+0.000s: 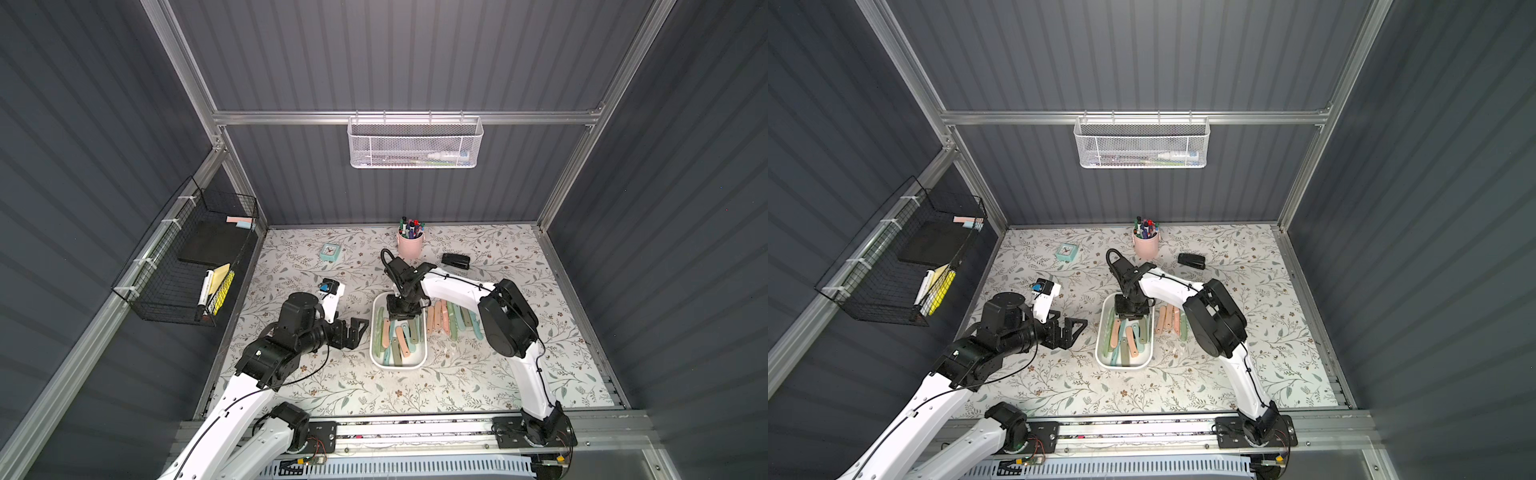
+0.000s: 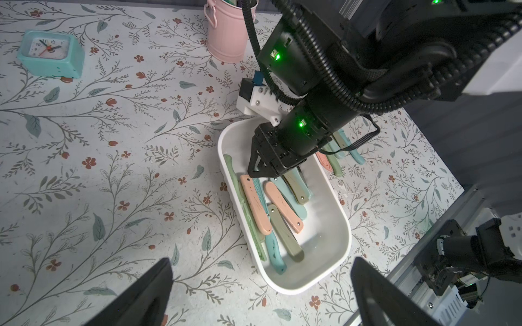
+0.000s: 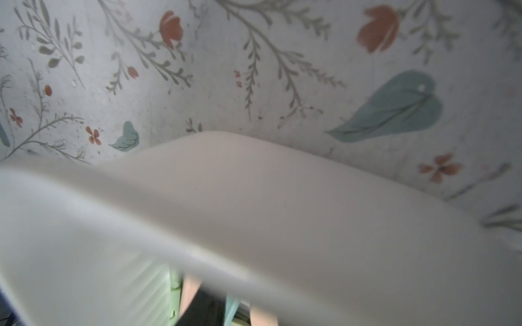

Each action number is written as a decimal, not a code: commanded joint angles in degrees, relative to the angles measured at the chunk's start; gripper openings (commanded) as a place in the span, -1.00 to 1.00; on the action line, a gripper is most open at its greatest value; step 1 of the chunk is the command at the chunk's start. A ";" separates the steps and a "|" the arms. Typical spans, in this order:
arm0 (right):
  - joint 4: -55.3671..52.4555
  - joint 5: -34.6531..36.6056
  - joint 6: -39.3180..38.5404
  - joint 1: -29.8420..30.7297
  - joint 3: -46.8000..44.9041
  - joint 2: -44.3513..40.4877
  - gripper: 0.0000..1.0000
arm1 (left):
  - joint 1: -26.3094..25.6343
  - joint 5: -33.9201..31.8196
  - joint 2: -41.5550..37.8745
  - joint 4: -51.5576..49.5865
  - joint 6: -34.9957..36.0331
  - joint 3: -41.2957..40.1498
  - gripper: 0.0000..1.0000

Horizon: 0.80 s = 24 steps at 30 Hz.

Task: Take the fruit knife out of the storage box
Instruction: Pick up the fruit knife from the storage box.

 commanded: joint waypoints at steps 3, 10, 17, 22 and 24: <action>-1.47 0.00 1.36 0.07 0.98 1.27 -0.35 | 0.39 0.80 0.06 -0.35 0.60 0.06 0.99; -0.43 -2.05 1.48 0.40 1.15 2.50 -0.35 | 0.43 0.62 -0.02 -0.48 0.60 0.06 0.99; 0.69 -2.82 2.22 0.47 0.27 2.88 -0.45 | 0.39 0.27 -0.36 -0.61 0.60 0.10 0.99; 1.43 -2.51 2.65 0.46 -0.62 2.23 -0.58 | 0.39 0.19 -0.36 -0.61 0.60 -0.03 0.99; 1.90 -2.41 2.84 0.49 -0.97 1.70 -0.62 | 0.39 0.19 -0.35 -0.61 0.60 -0.02 0.99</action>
